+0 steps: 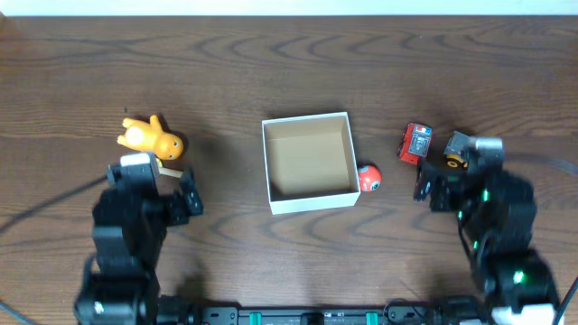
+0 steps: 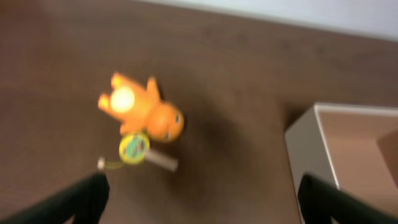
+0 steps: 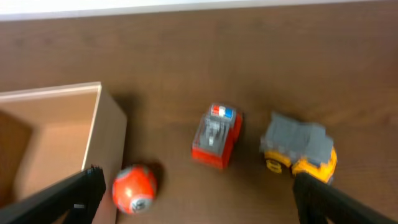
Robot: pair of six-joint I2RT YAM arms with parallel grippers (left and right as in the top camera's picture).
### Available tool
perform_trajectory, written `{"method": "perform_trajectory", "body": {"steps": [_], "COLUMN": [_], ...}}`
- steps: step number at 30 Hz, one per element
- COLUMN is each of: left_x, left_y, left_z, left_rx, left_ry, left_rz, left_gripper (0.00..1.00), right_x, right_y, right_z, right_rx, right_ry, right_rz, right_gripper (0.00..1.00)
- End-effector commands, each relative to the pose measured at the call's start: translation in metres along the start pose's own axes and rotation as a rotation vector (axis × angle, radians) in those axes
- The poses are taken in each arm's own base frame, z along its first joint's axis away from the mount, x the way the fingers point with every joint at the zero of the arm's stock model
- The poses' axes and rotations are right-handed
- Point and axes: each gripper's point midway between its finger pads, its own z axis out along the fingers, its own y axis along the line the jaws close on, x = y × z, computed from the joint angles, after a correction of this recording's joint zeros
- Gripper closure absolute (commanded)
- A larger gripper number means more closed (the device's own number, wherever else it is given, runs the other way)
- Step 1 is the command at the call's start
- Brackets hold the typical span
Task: Pack container
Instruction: 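Lower the right gripper onto the red fire truck and grasp it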
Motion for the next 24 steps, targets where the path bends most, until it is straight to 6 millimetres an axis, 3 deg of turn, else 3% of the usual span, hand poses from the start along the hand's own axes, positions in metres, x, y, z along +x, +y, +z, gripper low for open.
{"method": "perform_trajectory", "body": {"steps": [1, 5, 9, 12, 16, 24], "left_x": [-0.016, -0.009, -0.004, -0.001, 0.004, 0.006], "left_y": [-0.002, -0.002, -0.009, -0.012, -0.012, -0.011], "left_z": [0.000, 0.002, 0.008, 0.016, 0.023, 0.027], "left_rx": [-0.027, -0.061, -0.039, -0.027, -0.033, -0.036], "left_ry": [0.109, 0.336, 0.475, 0.504, 0.537, 0.552], "left_rz": [-0.027, 0.013, 0.010, 0.007, 0.008, 0.009], "left_gripper": [0.02, 0.02, 0.02, 0.02, 0.02, 0.02], "right_x": [-0.021, -0.026, -0.045, -0.049, -0.031, 0.018], "right_y": [-0.001, 0.004, 0.018, 0.011, -0.008, -0.015], "right_z": [0.006, 0.015, 0.033, 0.053, 0.078, 0.127], "right_rx": [0.036, 0.067, 0.013, 0.071, 0.221, 0.299], "right_ry": [0.115, 0.360, 0.422, 0.411, 0.463, 0.642], "right_rz": [0.041, 0.115, 0.128, 0.196, 0.357, 0.391], "right_gripper": [0.01, 0.01, 0.01, 0.01, 0.01, 0.01]}}
